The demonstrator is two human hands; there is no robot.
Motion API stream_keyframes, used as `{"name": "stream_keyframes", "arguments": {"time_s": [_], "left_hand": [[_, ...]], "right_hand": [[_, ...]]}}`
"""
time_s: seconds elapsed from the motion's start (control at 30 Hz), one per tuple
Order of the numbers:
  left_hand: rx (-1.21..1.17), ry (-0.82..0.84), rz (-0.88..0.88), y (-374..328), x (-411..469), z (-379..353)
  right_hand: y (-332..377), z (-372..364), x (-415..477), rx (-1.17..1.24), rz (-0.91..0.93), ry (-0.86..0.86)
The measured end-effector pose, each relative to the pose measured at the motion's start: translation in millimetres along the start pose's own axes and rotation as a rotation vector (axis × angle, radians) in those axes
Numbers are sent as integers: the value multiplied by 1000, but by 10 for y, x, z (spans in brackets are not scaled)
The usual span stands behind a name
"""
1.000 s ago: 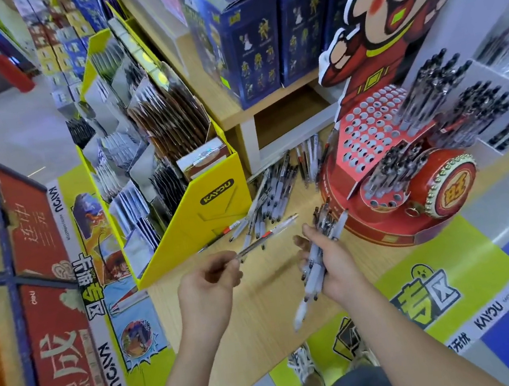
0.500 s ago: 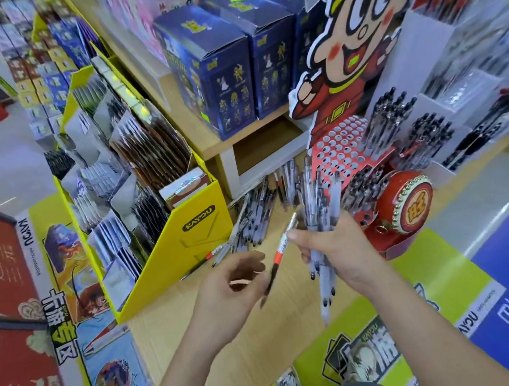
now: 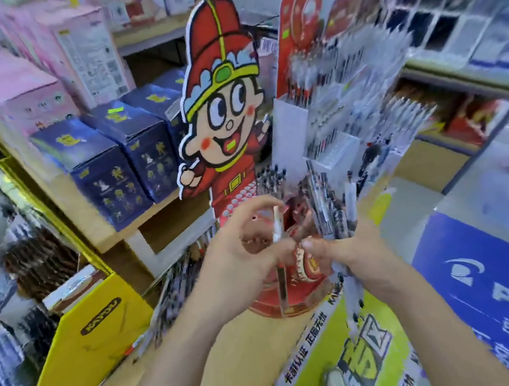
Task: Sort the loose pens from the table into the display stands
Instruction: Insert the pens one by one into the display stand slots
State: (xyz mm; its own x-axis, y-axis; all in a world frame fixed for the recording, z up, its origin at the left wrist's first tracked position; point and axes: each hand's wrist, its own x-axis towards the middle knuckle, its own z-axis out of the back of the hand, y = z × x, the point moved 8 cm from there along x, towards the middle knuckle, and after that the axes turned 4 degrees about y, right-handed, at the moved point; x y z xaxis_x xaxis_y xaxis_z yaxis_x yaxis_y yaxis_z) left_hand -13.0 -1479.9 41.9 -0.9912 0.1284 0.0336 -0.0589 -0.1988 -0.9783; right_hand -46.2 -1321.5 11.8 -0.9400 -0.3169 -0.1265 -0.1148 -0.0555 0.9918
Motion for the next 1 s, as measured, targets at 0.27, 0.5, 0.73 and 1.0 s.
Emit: {"name": "stream_keyframes", "arguments": {"time_s": [0.27, 0.5, 0.73, 1.0], "left_hand": [[-98, -243, -143, -506, 1131, -472], [143, -545, -97, -430, 2206, -603], [342, -653, 12, -148, 2548, -709], [377, -702, 46, -119, 2658, -716]], "right_hand": [[-67, 1121, 407, 204, 22, -6], [-253, 2090, 1251, 463, -40, -49], [-412, 2388, 1810, 493, -129, 49], [-496, 2314, 2083, 499, -172, 162]]}}
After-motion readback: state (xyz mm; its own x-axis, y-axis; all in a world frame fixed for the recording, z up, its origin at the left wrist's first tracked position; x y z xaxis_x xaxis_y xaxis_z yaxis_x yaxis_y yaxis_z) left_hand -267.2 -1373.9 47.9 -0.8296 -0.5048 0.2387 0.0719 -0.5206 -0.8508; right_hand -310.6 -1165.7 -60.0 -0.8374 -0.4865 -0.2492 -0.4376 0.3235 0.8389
